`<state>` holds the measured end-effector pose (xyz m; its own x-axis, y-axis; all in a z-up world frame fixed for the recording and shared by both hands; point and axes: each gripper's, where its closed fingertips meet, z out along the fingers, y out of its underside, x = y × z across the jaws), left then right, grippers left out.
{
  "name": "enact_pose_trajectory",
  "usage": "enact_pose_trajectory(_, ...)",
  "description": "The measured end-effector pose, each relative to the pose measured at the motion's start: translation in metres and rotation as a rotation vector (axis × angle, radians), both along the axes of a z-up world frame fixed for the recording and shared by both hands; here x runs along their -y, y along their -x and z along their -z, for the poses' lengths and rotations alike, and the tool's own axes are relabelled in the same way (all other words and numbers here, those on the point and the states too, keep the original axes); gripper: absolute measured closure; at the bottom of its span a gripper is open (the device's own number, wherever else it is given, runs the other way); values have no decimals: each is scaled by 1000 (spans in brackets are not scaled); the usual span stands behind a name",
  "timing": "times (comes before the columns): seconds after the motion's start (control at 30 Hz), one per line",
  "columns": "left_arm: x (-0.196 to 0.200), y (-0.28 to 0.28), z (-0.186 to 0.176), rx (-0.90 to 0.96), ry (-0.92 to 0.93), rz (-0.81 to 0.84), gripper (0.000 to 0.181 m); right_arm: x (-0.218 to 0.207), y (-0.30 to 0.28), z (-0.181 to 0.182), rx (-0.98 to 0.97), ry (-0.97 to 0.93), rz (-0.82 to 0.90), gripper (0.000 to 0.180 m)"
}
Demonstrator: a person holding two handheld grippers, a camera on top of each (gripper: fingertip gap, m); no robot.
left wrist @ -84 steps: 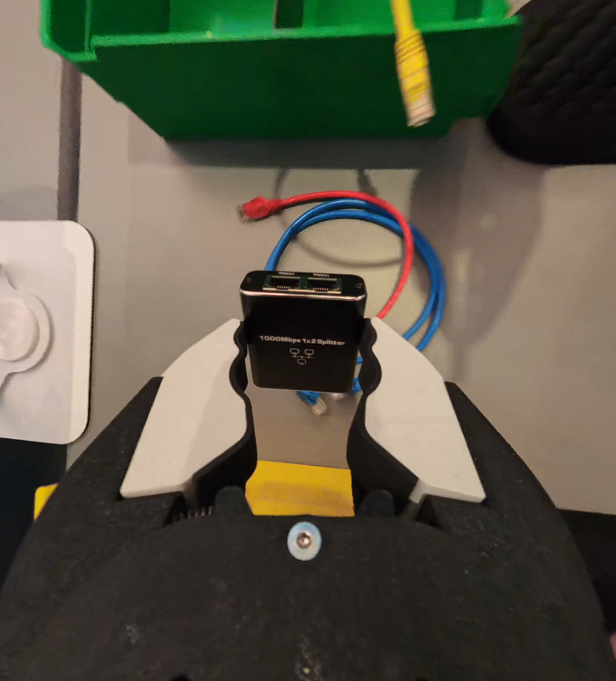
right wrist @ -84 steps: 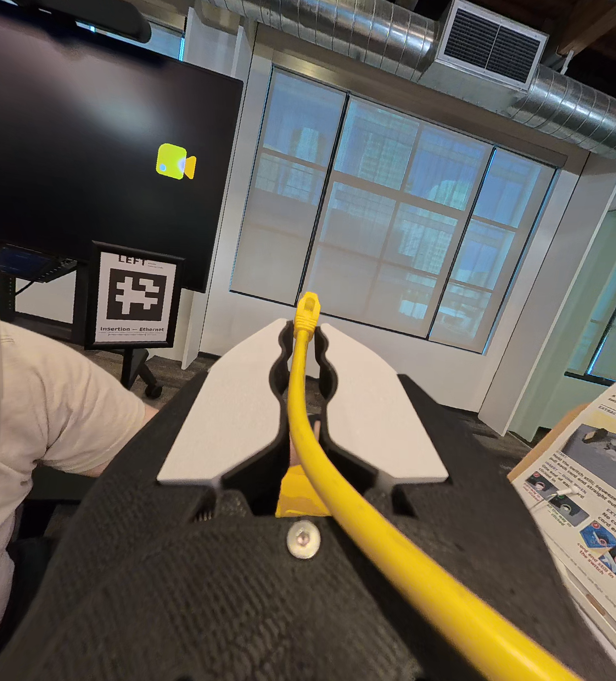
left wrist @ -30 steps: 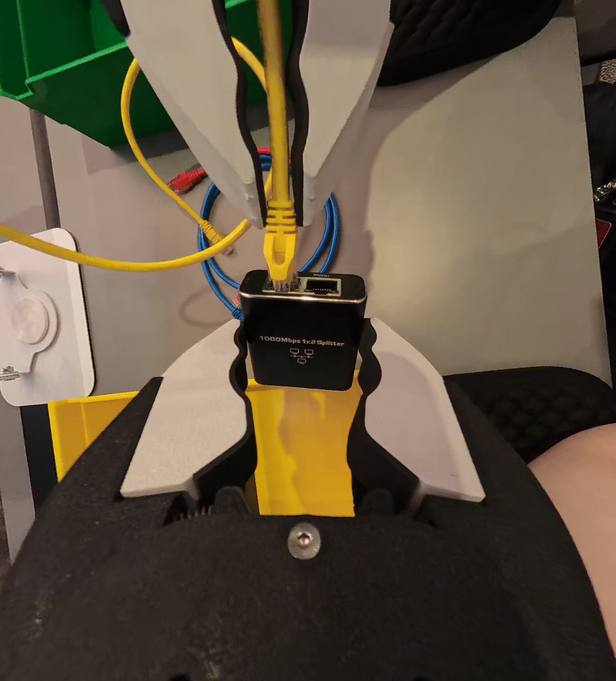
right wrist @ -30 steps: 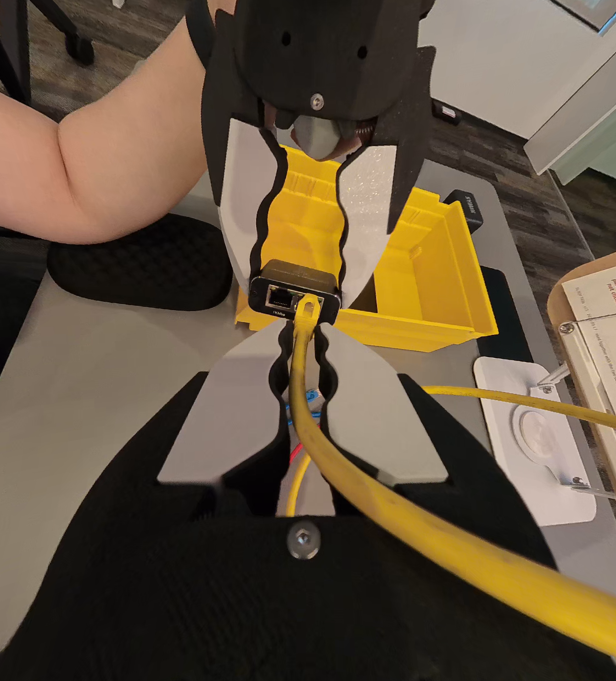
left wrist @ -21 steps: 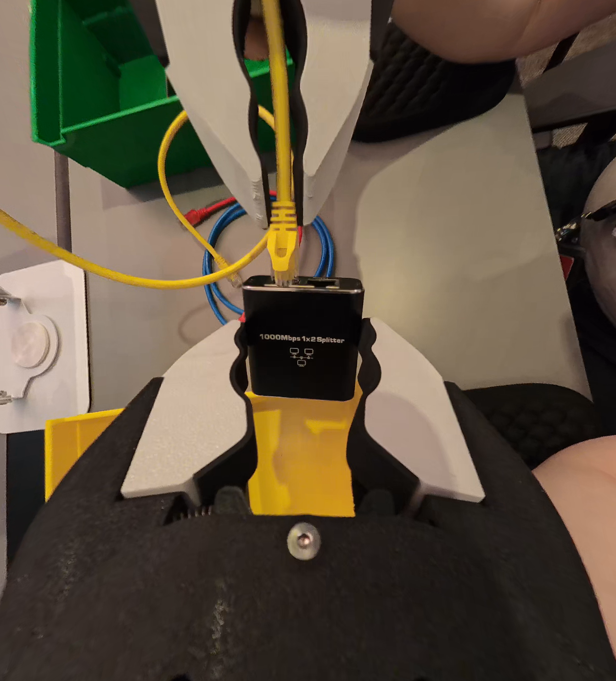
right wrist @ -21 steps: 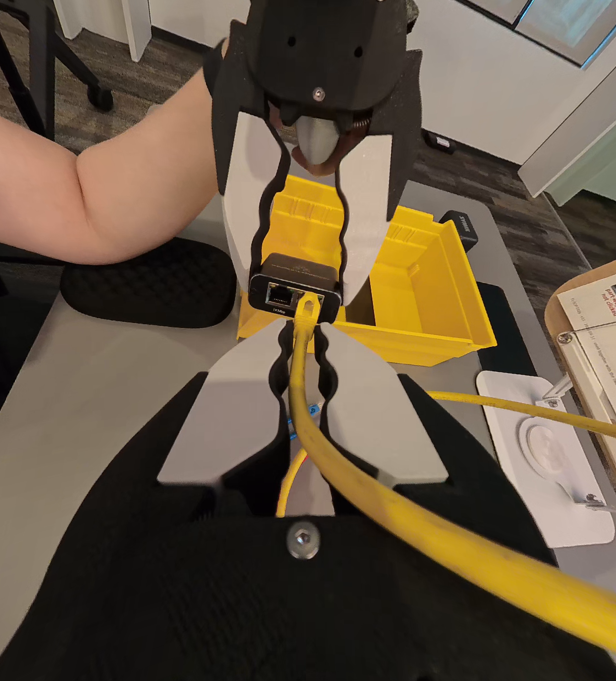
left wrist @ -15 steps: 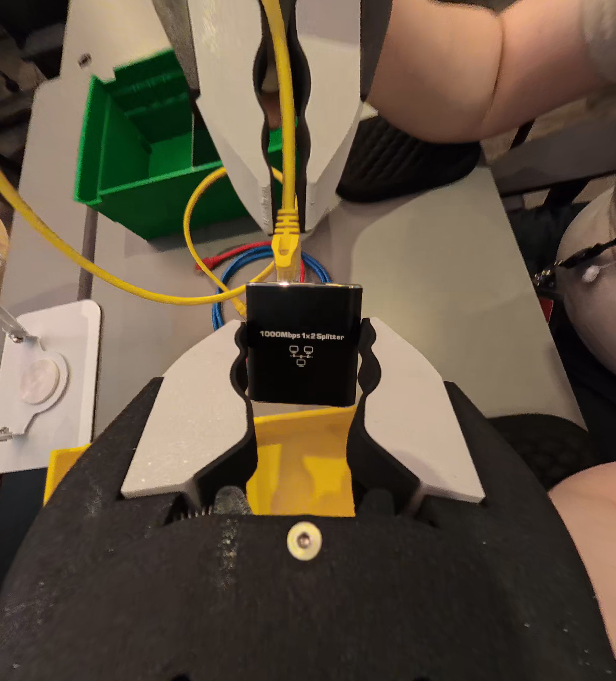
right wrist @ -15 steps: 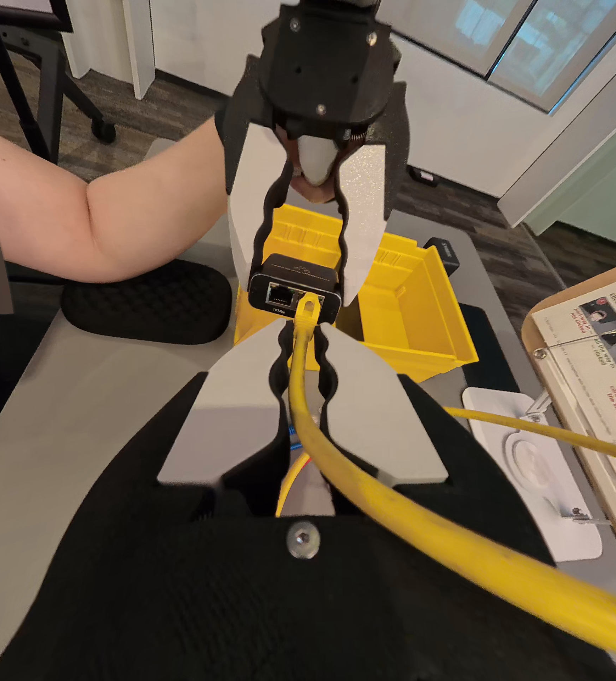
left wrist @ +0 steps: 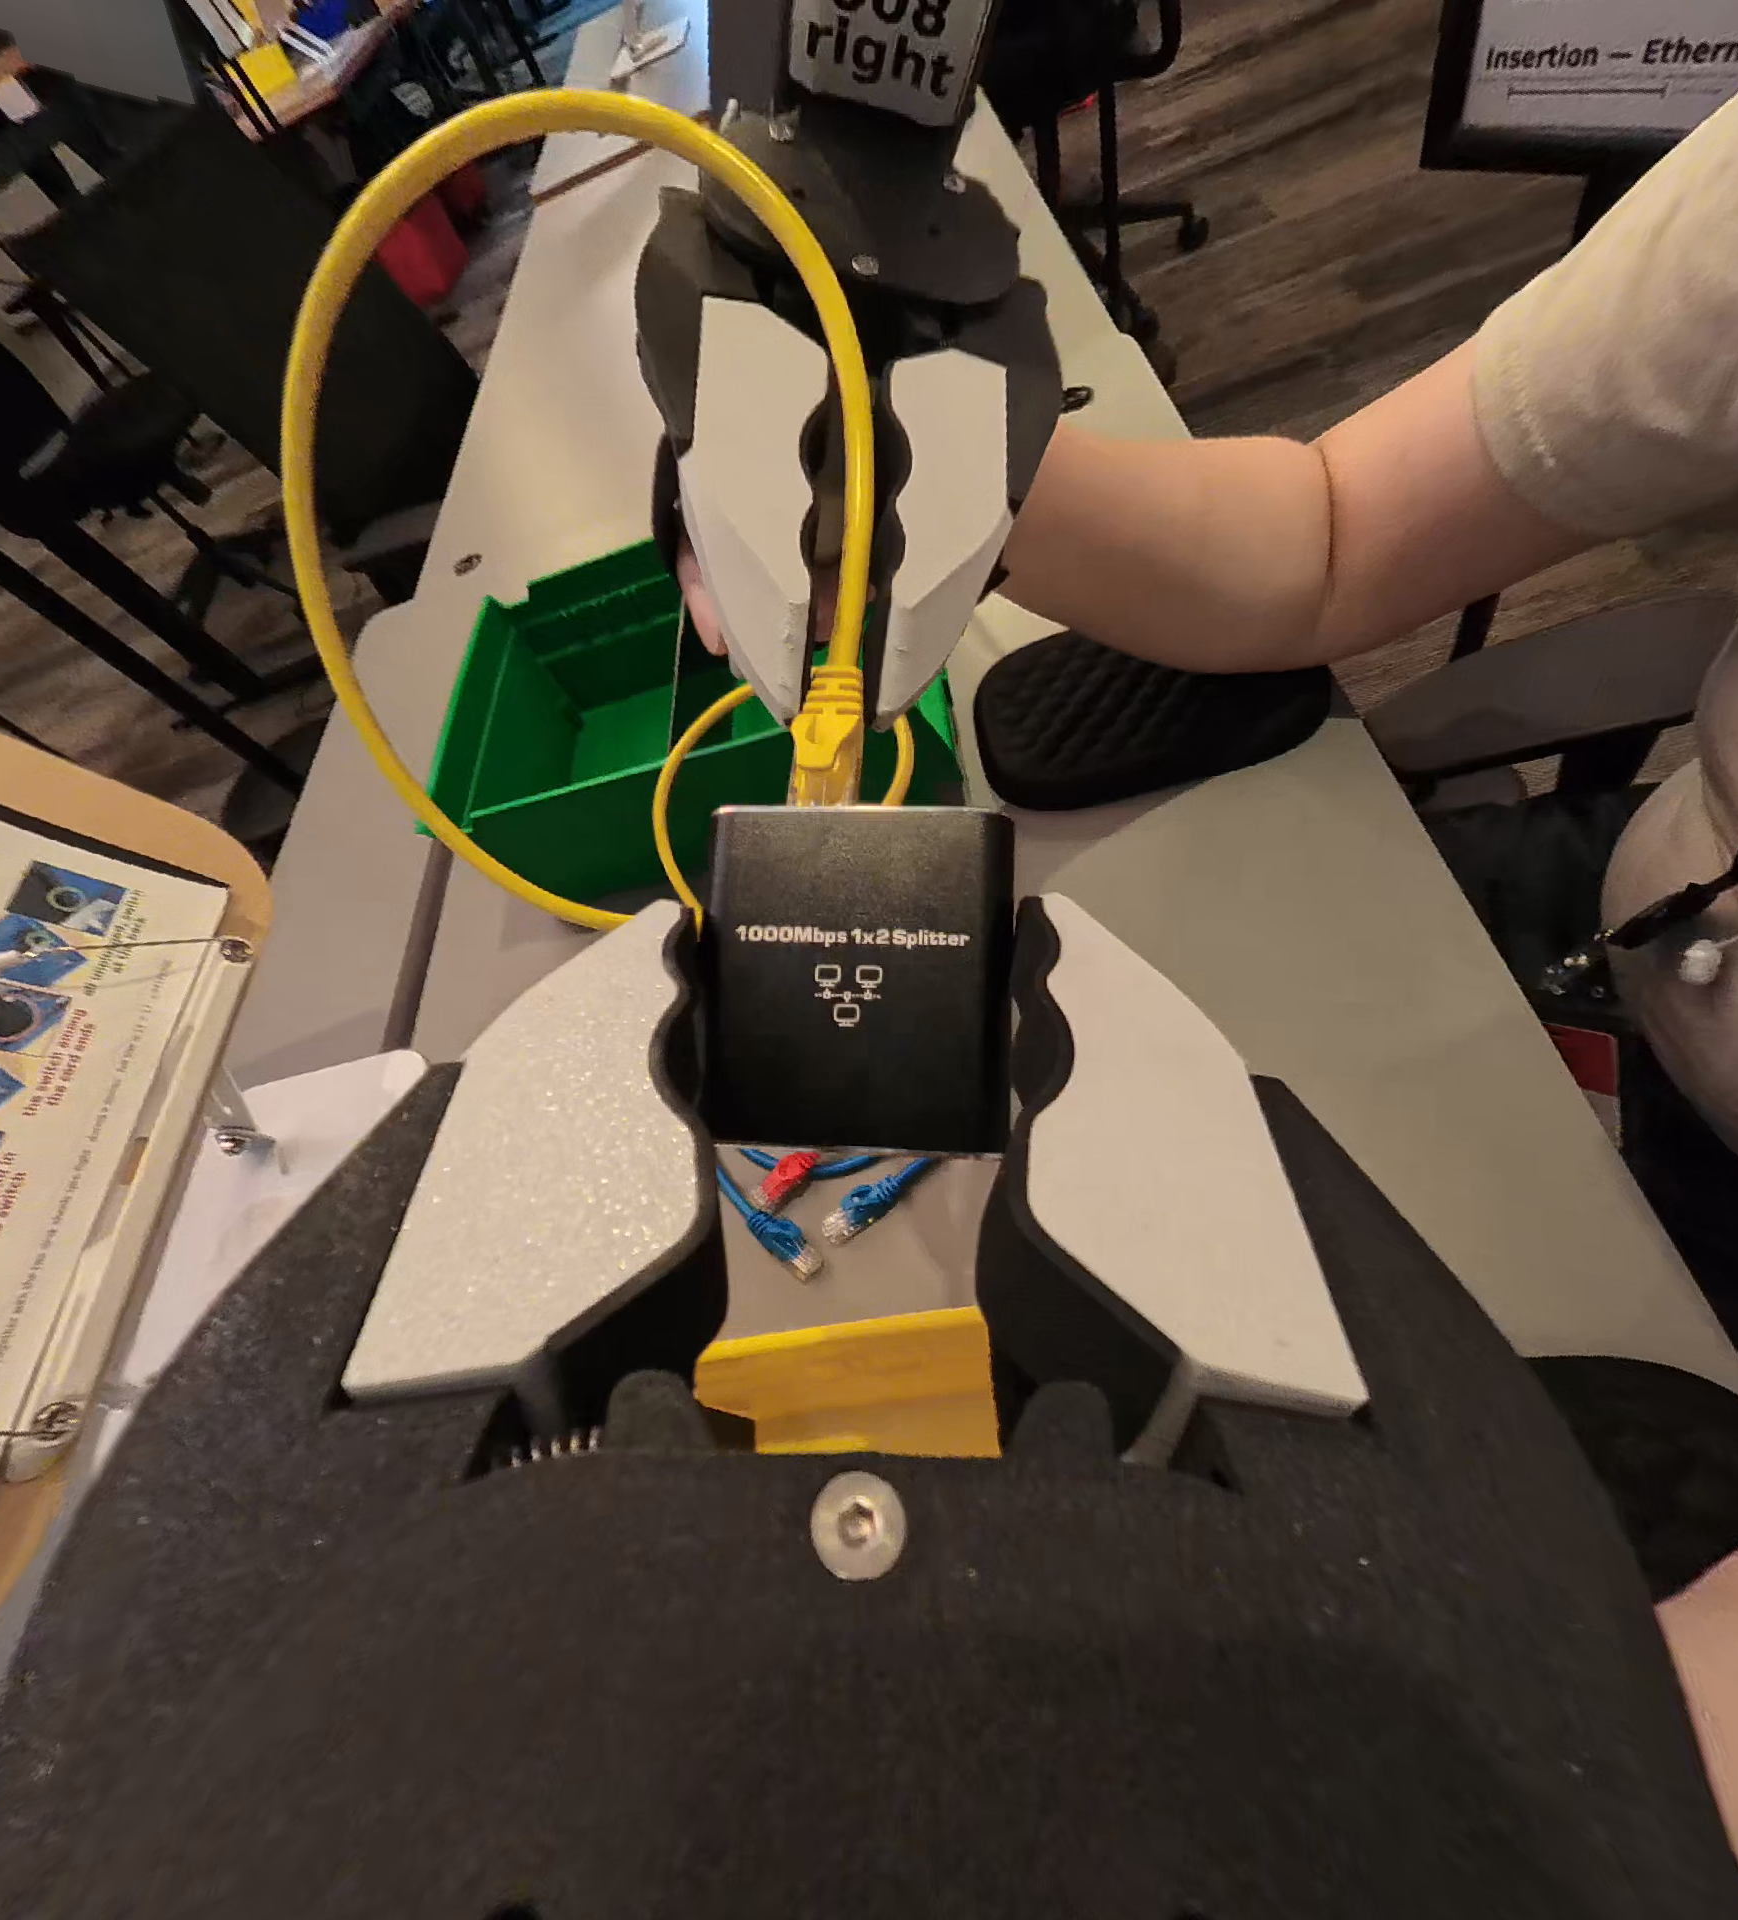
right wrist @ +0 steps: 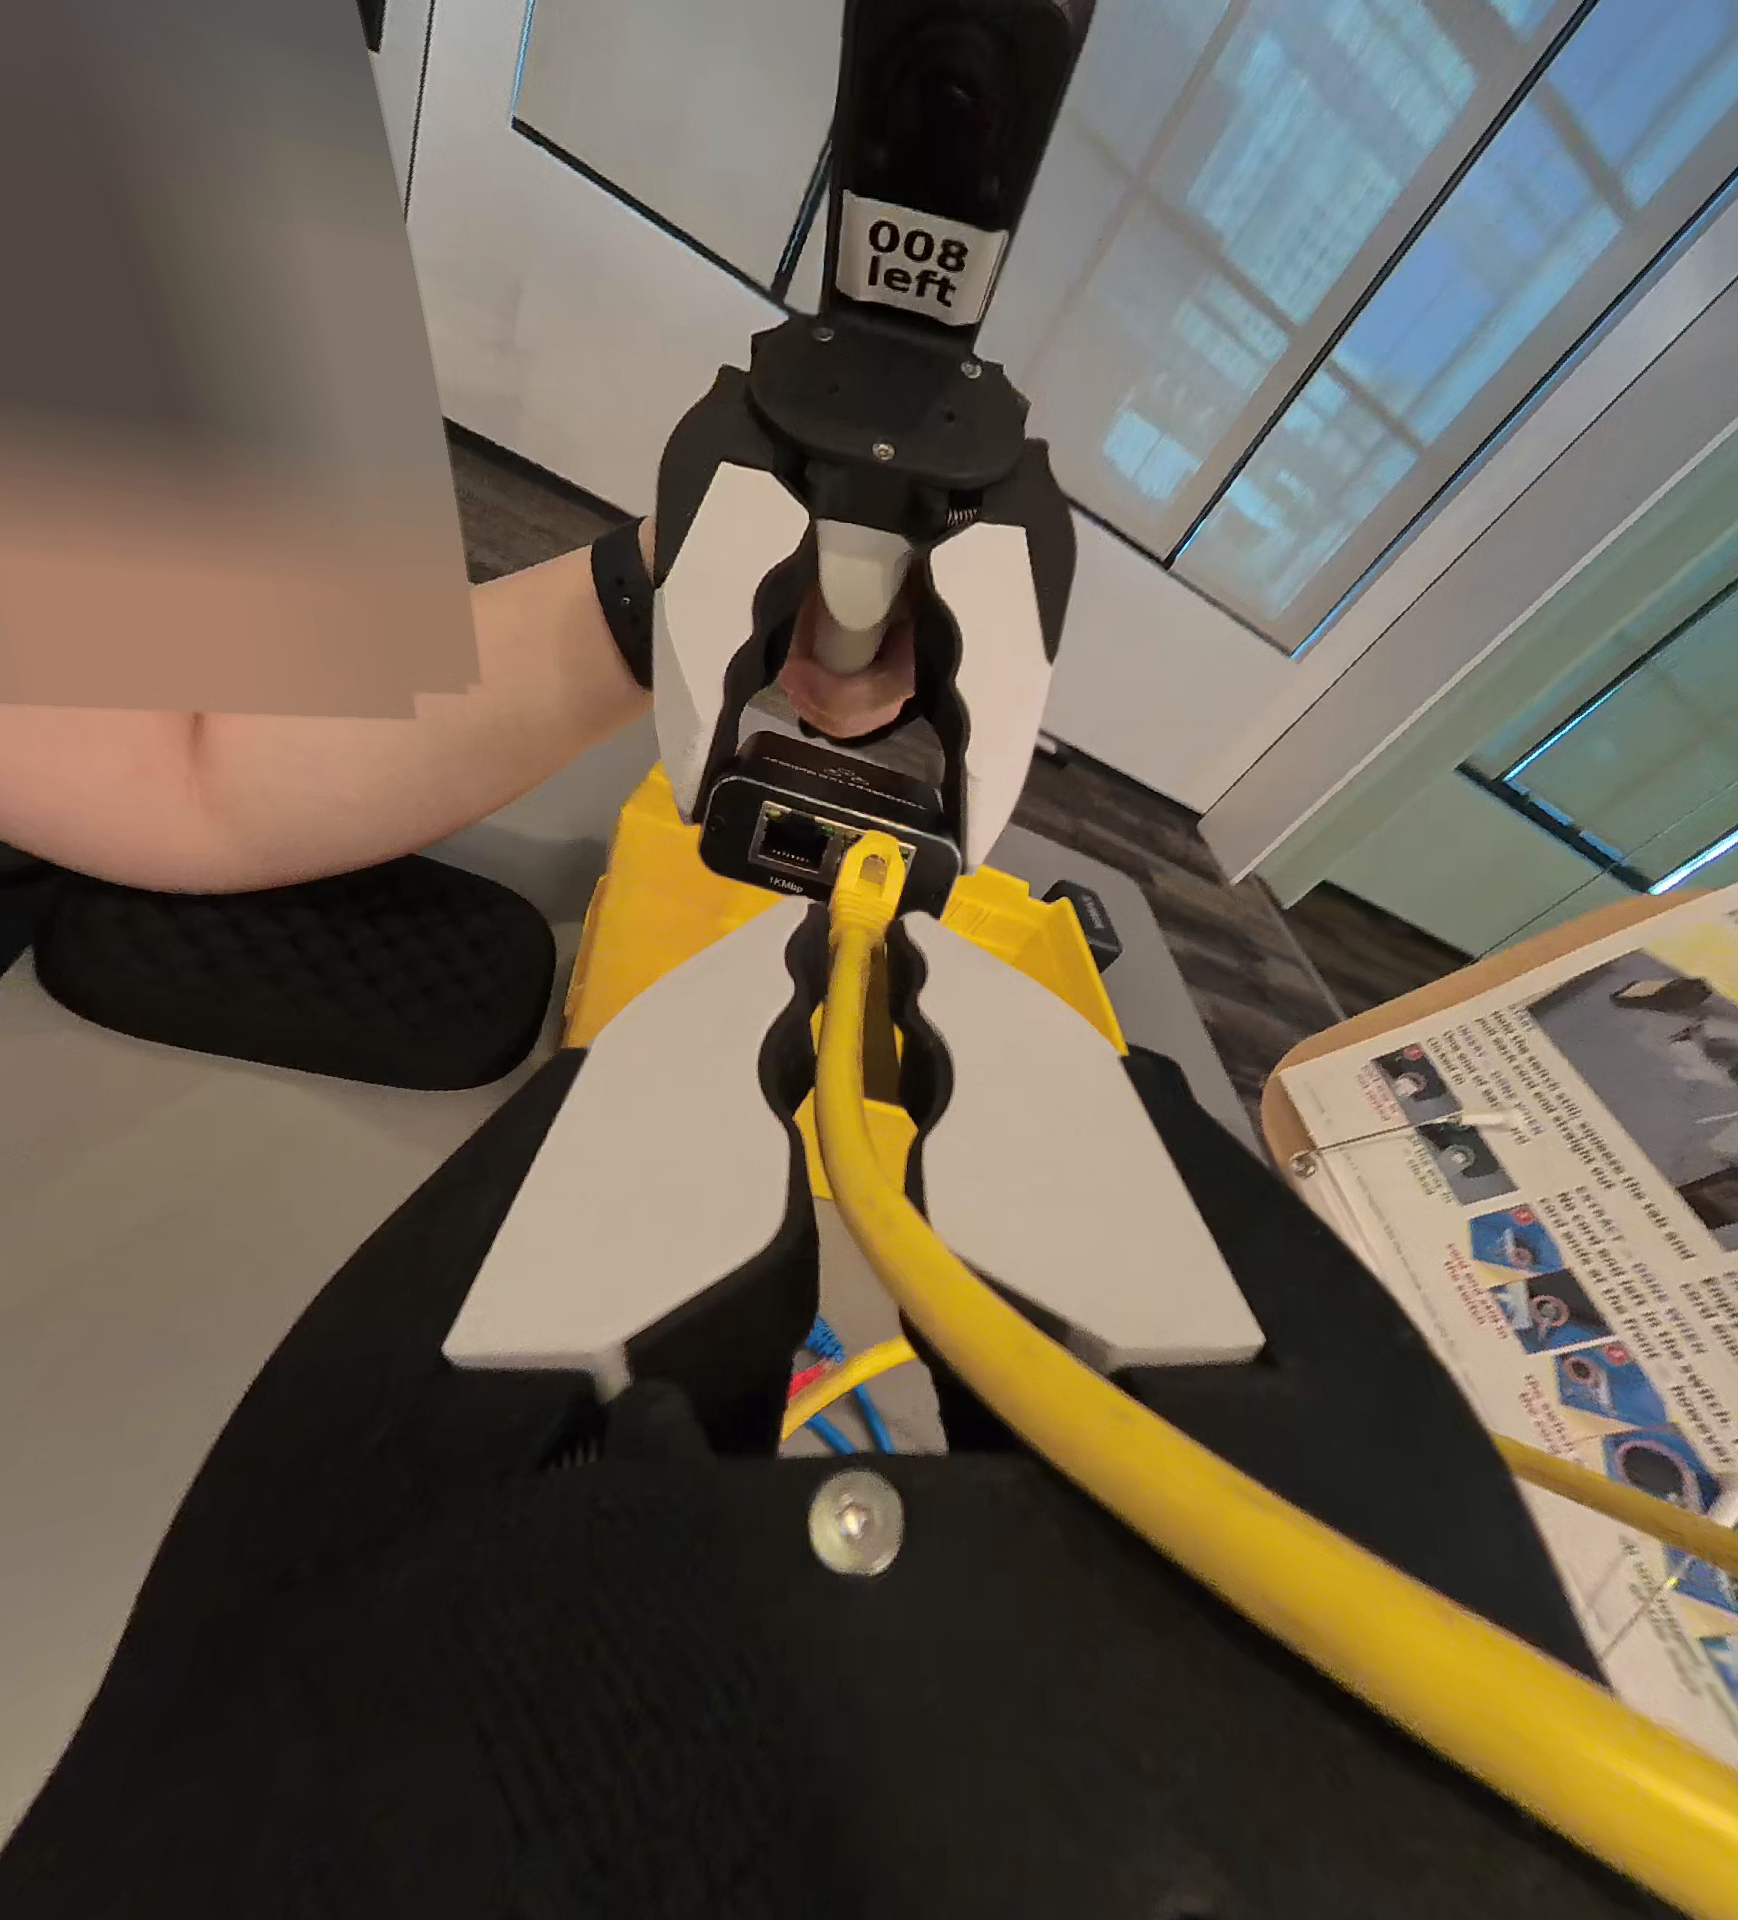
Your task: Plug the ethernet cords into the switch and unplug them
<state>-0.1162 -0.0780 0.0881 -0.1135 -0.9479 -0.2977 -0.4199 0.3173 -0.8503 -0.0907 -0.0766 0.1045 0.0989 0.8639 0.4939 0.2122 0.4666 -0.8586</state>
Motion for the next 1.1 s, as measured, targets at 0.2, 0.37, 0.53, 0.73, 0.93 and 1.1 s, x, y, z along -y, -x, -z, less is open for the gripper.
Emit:
enact_pose_trajectory(0.2, 13, -3, -16, 46, -69, 1, 124, 11, -3, -11, -45, -39, -41, 168)
enact_pose_trajectory(0.37, 17, -7, -25, 107, -40, 22, 125, 12, -6, -14, -57, -34, -42, 168)
enact_pose_trajectory(0.53, 17, -9, -29, 141, -21, 27, 125, 11, -7, -19, -107, -31, -55, 168)
enact_pose_trajectory(0.73, 17, -8, -29, 136, -24, 23, 125, 11, -7, -18, -139, -49, -79, 168)
enact_pose_trajectory(0.93, 20, -6, -32, 117, -53, 1, 125, 12, -5, -20, -244, -118, -114, 168)
enact_pose_trajectory(1.1, 23, -9, -51, 82, -63, 17, 128, 11, -6, -31, -419, -146, -121, 168)
